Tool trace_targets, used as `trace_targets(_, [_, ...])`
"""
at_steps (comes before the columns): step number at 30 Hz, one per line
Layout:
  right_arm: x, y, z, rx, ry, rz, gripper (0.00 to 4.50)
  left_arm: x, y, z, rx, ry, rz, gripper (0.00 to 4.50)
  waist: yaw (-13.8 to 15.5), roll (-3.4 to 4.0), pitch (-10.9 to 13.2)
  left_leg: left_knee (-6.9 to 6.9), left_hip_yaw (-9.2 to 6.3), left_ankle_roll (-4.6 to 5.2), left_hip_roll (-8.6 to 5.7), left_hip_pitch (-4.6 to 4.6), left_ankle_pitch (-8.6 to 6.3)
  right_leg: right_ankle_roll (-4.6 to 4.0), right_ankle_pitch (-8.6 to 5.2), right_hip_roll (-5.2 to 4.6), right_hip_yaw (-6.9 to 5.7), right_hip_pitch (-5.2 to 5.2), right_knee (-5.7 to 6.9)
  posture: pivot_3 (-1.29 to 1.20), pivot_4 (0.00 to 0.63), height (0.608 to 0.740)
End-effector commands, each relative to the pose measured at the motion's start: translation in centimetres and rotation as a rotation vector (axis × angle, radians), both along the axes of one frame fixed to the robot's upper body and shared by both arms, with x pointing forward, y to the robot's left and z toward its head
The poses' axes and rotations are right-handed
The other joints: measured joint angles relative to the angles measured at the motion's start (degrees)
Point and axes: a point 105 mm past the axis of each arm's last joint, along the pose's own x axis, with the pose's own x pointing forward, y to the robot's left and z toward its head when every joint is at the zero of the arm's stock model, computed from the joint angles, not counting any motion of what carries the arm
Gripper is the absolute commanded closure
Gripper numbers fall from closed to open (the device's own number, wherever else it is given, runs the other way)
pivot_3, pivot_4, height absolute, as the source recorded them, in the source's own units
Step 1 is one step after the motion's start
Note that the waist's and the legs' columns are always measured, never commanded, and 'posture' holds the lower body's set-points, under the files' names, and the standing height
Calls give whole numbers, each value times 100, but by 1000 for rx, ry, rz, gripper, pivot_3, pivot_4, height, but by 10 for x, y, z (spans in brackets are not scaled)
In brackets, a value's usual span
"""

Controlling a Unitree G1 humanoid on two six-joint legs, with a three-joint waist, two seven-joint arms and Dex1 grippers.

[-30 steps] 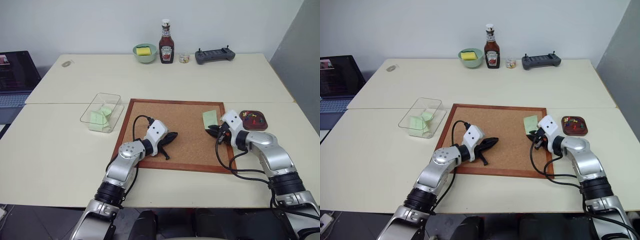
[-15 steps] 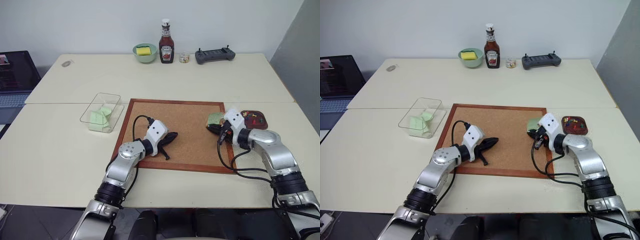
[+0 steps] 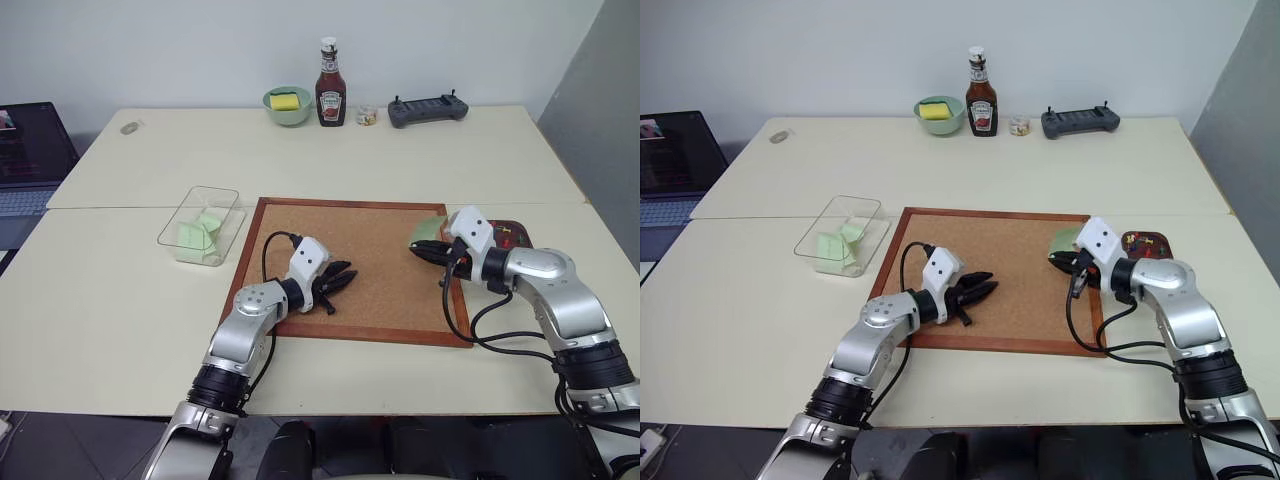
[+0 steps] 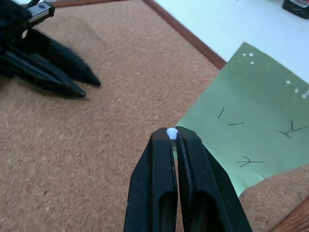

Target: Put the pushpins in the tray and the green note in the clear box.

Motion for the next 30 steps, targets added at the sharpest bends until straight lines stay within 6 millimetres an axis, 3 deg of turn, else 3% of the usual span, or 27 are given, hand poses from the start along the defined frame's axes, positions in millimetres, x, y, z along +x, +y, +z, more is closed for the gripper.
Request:
trace_targets(1, [-4, 11, 13, -43, -89, 68, 4500, -10, -5, 21, -62, 6, -75, 2503, -1, -8, 5, 0, 0, 0, 0, -1, 0, 0, 0, 0, 0, -1, 1, 0, 150, 740])
trace_targets(11, [-7, 28, 16, -118, -158, 156, 4500, 0, -32, 77, -190, -98, -99, 735, 5, -58, 35, 1, -4, -1, 1, -9, 1, -1, 0, 1, -3, -6, -1, 0, 150, 740])
trace_targets(30, [-11, 41, 23, -141, -202, 199, 4500, 31, -72, 75, -165, -148, -140, 735, 6, -75, 46, 1, -6, -4, 0, -16, 2, -1, 1, 0, -6, -12, -5, 0, 150, 740])
